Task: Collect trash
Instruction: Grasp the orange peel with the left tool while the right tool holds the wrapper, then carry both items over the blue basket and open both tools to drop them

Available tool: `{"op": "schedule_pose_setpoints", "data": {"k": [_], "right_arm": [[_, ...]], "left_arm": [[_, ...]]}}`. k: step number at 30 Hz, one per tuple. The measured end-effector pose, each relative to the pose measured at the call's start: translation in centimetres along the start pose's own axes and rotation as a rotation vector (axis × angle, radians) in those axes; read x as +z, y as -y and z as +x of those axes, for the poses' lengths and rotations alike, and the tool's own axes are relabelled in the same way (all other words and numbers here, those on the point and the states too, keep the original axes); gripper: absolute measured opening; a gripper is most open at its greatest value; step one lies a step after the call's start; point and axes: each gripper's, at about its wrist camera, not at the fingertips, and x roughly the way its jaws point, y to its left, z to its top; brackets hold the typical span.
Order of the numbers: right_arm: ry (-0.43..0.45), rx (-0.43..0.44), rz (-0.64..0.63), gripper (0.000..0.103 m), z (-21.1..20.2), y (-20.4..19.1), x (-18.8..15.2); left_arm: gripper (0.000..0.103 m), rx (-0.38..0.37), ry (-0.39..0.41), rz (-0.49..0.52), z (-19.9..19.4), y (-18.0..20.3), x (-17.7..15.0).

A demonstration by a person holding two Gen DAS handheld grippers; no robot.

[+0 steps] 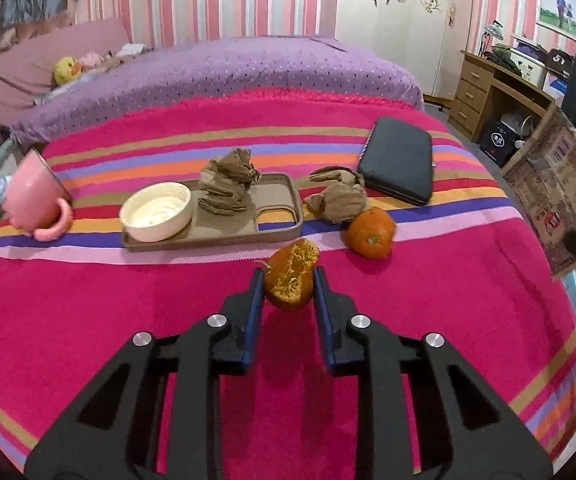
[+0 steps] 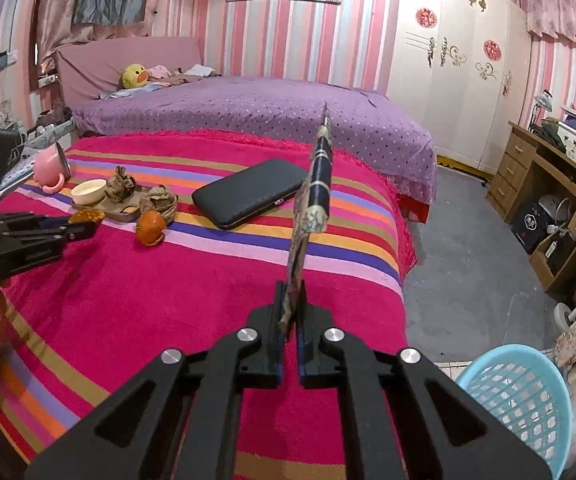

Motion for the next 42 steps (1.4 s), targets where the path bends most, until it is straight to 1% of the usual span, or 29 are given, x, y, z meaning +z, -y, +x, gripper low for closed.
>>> {"op": "schedule_pose_setpoints", "data": {"k": [2,3,4,6,7,9,12,15,19,20,23,27,32,34,36,37,38,39,40,41,42], "right_arm": [[0.003,0.007,-0.001,0.004,-0.6,0.5,-0.1],[0.006,0.008,-0.001,0.004,-1.0,0.7,-0.2],[0.008,0.008,-0.003,0.004,-1.3,1.0,-0.3],[0.011,0.002,-0.009,0.004,-2.3,1.9,-0.8],[0.012,0.000,-0.008,0.004,-2.7,2.3,-1.0],[0.015,-0.009,0.005,0.004,-3.8,3.7,-1.6],[0.013,-0.039,0.030,0.004,-5.5,6.4,-2.9],[0.009,-0.075,0.063,0.004,-7.1,9.4,-4.3],[0.000,-0.133,0.114,0.004,-8.8,13.3,-6.5],[-0.006,-0.147,0.129,0.004,-9.2,14.5,-7.3],[-0.037,-0.210,0.138,0.004,-9.6,17.2,-9.0],[-0.062,-0.236,0.181,0.004,-10.0,20.4,-11.2],[-0.059,-0.273,0.234,0.004,-10.3,22.9,-12.3],[-0.065,-0.281,0.239,0.004,-10.1,23.2,-12.5],[-0.070,-0.283,0.242,0.004,-10.0,23.6,-12.7],[-0.071,-0.286,0.242,0.004,-9.9,23.7,-12.7],[-0.071,-0.287,0.242,0.004,-10.0,23.6,-12.8],[-0.070,-0.286,0.244,0.004,-10.0,23.6,-12.9],[-0.071,-0.285,0.246,0.004,-10.0,23.7,-13.0],[-0.072,-0.284,0.248,0.004,-10.0,23.5,-13.2],[-0.072,-0.282,0.250,0.004,-10.0,23.4,-13.3]], "left_arm": [[0.023,0.049,0.024,0.036,-1.2,0.8,-0.5],[0.023,0.056,0.030,0.040,-1.7,1.0,-0.7],[0.023,0.051,0.030,0.034,-2.2,1.2,-0.8],[0.023,0.017,0.033,0.008,-3.2,1.6,-0.9],[0.023,0.006,0.047,0.003,-3.9,2.2,-1.0],[0.023,0.010,0.076,0.013,-4.9,3.0,-1.2],[0.023,0.014,0.120,0.028,-6.2,5.3,-0.7],[0.023,-0.019,0.140,0.041,-7.2,7.9,-0.3],[0.023,-0.085,0.152,0.062,-8.1,12.7,-0.1],[0.023,-0.108,0.154,0.082,-8.3,14.7,-0.2],[0.023,-0.152,0.154,0.132,-8.4,18.8,-0.9],[0.023,-0.207,0.141,0.204,-7.9,24.6,-2.5],[0.023,-0.290,0.086,0.236,-6.1,30.4,-3.4],[0.023,-0.300,0.075,0.242,-5.7,32.1,-3.4],[0.026,-0.328,0.070,0.260,-5.2,33.8,-3.5],[0.029,-0.331,0.073,0.267,-5.2,34.3,-3.5],[0.043,-0.333,0.077,0.281,-5.1,34.9,-3.5],[0.054,-0.327,0.082,0.290,-5.0,35.2,-3.5],[0.074,-0.319,0.095,0.284,-5.1,35.1,-3.3],[0.083,-0.313,0.105,0.273,-5.2,34.9,-3.2],[0.084,-0.307,0.119,0.257,-5.3,34.5,-3.0]]}}
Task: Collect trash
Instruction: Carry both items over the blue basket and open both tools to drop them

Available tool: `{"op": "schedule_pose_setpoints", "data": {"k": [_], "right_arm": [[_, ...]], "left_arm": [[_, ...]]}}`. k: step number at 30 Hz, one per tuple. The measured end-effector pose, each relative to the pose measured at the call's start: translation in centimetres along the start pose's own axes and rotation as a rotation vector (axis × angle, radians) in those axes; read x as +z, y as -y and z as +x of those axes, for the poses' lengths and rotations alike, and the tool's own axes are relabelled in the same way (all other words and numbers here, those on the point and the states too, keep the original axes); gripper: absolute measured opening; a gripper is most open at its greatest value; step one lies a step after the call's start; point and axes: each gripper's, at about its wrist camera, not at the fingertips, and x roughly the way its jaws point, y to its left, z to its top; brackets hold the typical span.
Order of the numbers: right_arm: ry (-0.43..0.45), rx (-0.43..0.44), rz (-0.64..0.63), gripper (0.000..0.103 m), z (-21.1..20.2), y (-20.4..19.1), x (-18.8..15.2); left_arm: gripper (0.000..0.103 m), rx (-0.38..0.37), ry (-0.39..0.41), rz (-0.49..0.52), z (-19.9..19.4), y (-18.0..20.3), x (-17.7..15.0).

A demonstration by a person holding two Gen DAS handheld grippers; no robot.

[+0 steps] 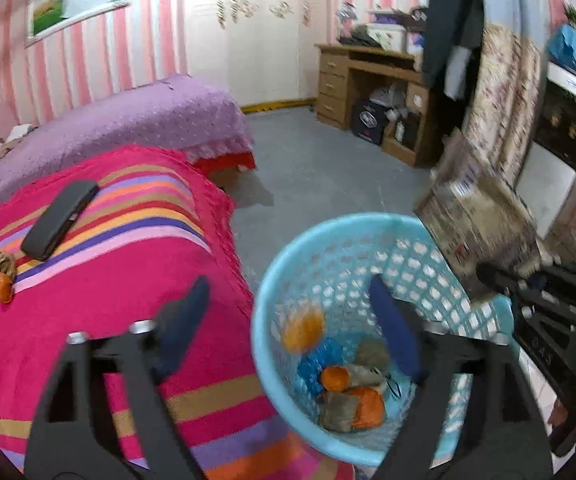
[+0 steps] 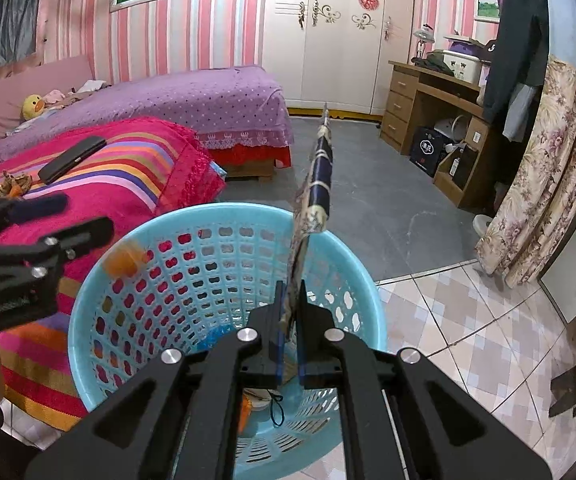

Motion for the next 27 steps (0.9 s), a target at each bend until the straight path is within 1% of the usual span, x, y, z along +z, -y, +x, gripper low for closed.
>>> {"op": "schedule_pose_setpoints", "data": {"k": [4,5,7,10,11,12,13,14,17,19,20,21,27], "right_arm": [[-0.005,0.013,0.004,0.004,0.2,-0.5,-0.2],[-0.006,0.015,0.004,0.004,0.3,-0.6,-0.2],[-0.007,0.015,0.002,0.005,0.5,-0.9,-0.2],[-0.012,-0.009,0.010,0.006,0.8,-1.0,-0.2],[-0.016,-0.030,0.014,0.011,1.0,-1.0,-0.2],[-0.018,-0.045,0.019,0.035,1.1,-1.1,-0.2],[-0.012,-0.059,0.033,0.053,1.0,-1.1,-0.1],[0.002,-0.068,0.042,0.078,0.9,-1.1,0.1],[0.019,-0.080,0.082,0.079,0.6,-1.4,0.6],[0.047,-0.076,0.113,0.084,0.2,-1.7,1.0],[0.067,-0.084,0.118,0.090,-0.1,-2.3,1.3],[0.084,-0.096,0.113,0.093,-0.4,-2.9,1.5],[0.112,-0.094,0.045,0.096,-0.4,-7.4,3.1]], "left_arm": [[0.092,0.044,0.037,-0.004,-1.1,-2.4,0.3],[0.093,0.066,0.049,-0.003,-1.5,-3.3,0.3],[0.095,0.107,0.066,-0.007,-2.6,-5.2,0.1],[0.096,0.135,0.067,-0.035,-3.7,-7.8,0.0],[0.097,0.150,0.069,-0.044,-4.3,-8.9,-0.1],[0.097,0.166,0.072,-0.052,-4.8,-9.8,-0.2],[0.097,0.176,0.073,-0.060,-5.3,-10.8,-0.3],[0.097,0.186,0.074,-0.072,-5.8,-11.8,-0.4],[0.097,0.218,0.064,-0.101,-7.5,-14.9,-1.2],[0.097,0.236,0.070,-0.107,-8.5,-16.4,-1.7],[0.097,0.258,0.074,-0.112,-9.3,-17.7,-2.2],[0.097,0.269,0.075,-0.114,-9.7,-18.4,-2.5],[0.097,0.339,0.071,-0.161,-13.0,-24.6,-4.1]]}}
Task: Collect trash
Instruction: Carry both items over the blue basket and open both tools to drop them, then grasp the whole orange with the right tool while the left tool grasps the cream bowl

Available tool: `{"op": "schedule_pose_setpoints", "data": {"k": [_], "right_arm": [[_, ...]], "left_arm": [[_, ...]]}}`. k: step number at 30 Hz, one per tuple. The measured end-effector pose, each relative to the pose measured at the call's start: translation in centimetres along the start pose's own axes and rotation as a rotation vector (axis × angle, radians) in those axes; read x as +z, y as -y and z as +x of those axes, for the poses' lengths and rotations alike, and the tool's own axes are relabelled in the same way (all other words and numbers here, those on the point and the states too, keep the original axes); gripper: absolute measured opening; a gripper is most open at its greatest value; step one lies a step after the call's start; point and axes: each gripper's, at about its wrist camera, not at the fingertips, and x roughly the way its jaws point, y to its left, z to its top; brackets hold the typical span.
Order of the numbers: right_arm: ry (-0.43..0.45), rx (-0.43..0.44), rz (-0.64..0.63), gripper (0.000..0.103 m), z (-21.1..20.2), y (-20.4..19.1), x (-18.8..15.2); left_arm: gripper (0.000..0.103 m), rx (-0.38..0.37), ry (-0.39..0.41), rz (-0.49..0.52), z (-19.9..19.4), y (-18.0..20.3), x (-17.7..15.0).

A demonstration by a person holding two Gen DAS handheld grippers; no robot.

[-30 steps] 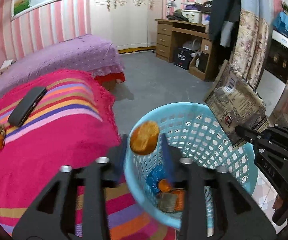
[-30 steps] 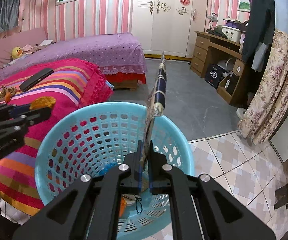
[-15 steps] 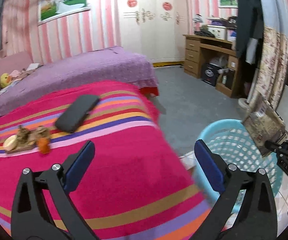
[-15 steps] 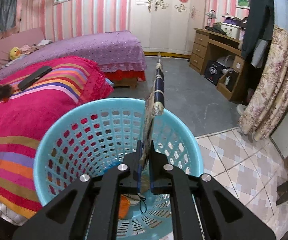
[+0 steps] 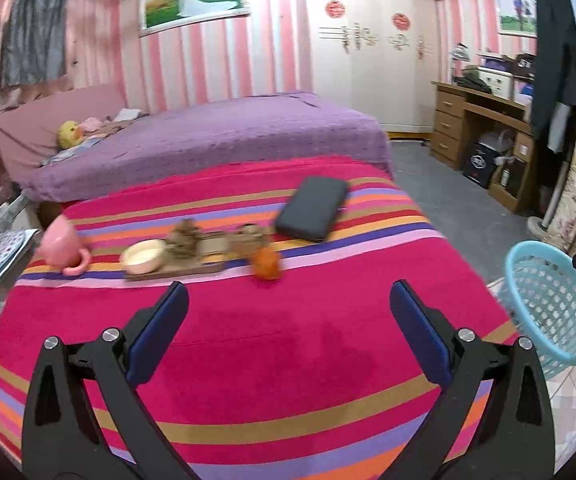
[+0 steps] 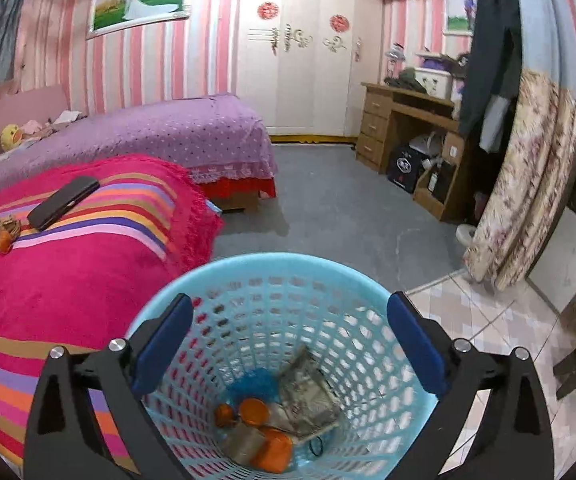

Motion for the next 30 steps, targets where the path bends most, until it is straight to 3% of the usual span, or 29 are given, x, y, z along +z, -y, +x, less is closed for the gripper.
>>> {"op": "schedule_pose_setpoints", "data": {"k": [2,10,23,30], "right_arm": [[0.009,0.015,-0.017,0.096,-0.2,-1.6,0.4],[0.028,0.101,-0.090,0.098,-0.6,-9.3,1.5],[-0.007,0.309,-0.191,0.098,1.0,-24.2,1.7],[-0.042,0.363,-0.237,0.098,2.4,-30.1,1.6]], "left_arm": [[0.097,0.038,-0.003,-0.020,-0.1,-2.4,-0.1],[0.097,0.073,-0.034,-0.090,1.6,-9.4,-1.5],[0.097,0.120,-0.082,-0.125,4.1,-16.0,-3.3],[0.097,0.164,-0.087,-0.132,4.8,-19.3,-3.3]]}}
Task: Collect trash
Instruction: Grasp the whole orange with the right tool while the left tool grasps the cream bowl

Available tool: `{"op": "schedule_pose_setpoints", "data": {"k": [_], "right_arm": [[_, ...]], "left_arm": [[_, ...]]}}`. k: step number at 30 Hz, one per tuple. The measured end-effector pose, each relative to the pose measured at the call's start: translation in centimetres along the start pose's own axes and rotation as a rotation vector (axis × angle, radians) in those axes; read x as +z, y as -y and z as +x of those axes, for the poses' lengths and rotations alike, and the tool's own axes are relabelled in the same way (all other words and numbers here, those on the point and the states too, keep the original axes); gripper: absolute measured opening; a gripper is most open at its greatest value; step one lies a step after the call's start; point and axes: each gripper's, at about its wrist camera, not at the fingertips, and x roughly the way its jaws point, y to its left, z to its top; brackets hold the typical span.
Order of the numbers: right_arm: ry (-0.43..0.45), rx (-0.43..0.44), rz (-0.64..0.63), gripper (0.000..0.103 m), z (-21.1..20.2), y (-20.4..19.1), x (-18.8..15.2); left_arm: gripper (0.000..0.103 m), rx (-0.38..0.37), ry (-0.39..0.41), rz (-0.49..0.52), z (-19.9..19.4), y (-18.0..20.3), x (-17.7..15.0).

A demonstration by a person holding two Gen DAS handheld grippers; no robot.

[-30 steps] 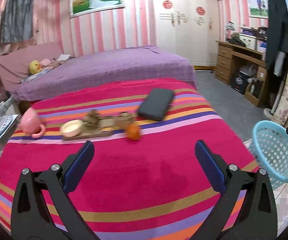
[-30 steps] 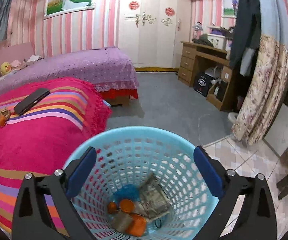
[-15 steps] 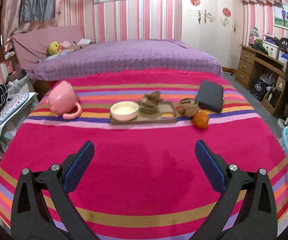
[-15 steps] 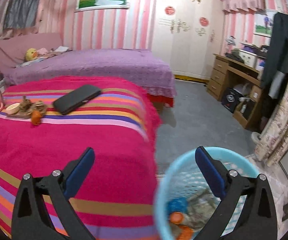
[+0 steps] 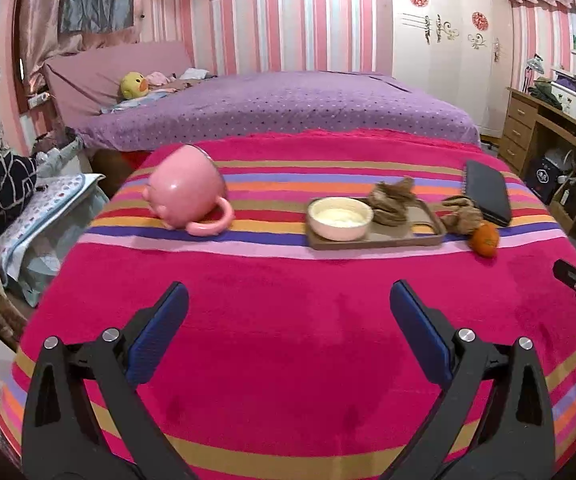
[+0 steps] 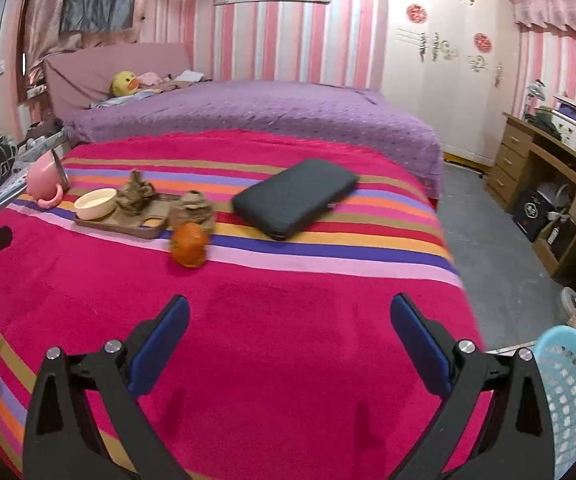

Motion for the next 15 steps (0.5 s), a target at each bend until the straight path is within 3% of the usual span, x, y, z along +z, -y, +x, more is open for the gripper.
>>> {"op": "schedule_pose_setpoints", "data": {"k": [10,13,15], "right_arm": [[-0.082,0.062,-0.088,0.095,5.1,-5.1,2.9],[-0.130,0.093,-0.107,0.072,7.0,-5.9,3.6],[-0.150,0.107,-0.116,0.051,7.7,-6.2,3.7]], "left_arm": [[0.097,0.030,-0.028,-0.040,2.2,-2.8,0.8],[0.097,0.031,-0.040,-0.055,2.8,-3.3,0.9],[0.097,0.033,-0.044,-0.058,3.0,-3.4,0.9]]}}
